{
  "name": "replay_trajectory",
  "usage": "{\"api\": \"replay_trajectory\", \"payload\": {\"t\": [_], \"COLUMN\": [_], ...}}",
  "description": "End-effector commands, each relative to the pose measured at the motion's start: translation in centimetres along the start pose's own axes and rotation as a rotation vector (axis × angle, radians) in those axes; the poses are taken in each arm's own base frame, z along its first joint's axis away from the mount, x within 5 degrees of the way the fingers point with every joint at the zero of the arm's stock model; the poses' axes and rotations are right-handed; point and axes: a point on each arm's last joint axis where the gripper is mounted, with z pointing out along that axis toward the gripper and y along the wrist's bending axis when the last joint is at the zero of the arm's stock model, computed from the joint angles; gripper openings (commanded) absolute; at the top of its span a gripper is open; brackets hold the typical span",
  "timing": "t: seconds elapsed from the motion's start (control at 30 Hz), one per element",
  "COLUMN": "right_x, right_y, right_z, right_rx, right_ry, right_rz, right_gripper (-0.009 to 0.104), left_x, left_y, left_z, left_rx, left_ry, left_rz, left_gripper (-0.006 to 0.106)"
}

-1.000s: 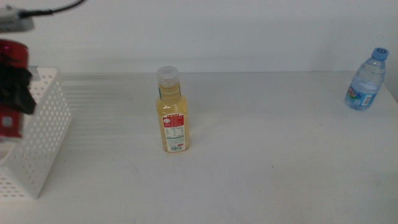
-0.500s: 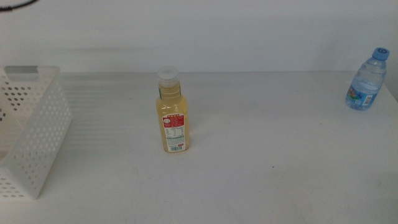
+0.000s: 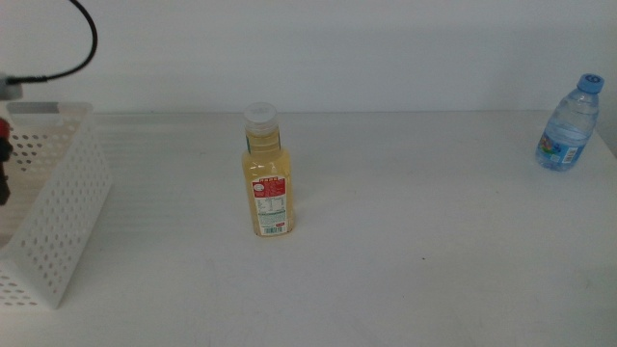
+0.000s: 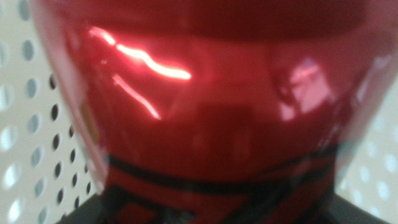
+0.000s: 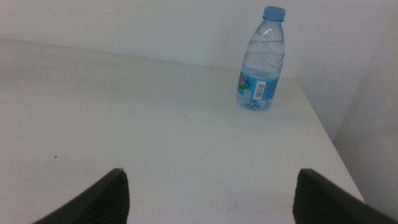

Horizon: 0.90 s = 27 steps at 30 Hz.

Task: Use arms to grab the bottles and put them into the dustbin to the left of the table.

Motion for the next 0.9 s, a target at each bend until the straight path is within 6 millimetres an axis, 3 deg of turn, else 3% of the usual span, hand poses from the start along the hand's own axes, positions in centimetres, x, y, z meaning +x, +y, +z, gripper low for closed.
{"api": "replay_trajectory", "payload": {"t": [0.0, 0.23, 0.43, 0.57, 0.87], "right_x": [-1.0, -1.0, -1.0, -1.0, -1.0], "right_y": [-0.2, -0.2, -0.2, -0.2, -0.2], "right_z": [-0.3, -0.3, -0.3, -0.3, -0.3], "right_rx": [0.019, 0.019, 0.019, 0.019, 0.019], "right_ry": [-0.102, -0.102, -0.102, -0.102, -0.102], "right_rz": [-0.011, -0.011, -0.011, -0.011, -0.011], "right_gripper": [0.077, 0.077, 0.077, 0.077, 0.077], "left_x": [-0.5, -1.3, -1.8, -2.0, -2.0], "left_y": [0.0, 0.3, 0.3, 0.4, 0.3], "left_z": [-2.3, 0.4, 2.7, 3.4, 3.4], "left_rx": [-0.023, -0.009, 0.027, 0.028, 0.034], "left_ry": [-0.100, -0.059, -0.023, -0.018, -0.018], "left_rz": [-0.003, -0.007, -0.018, -0.016, 0.002], "left_gripper": [-0.005, -0.003, 0.010, 0.028, 0.085]}}
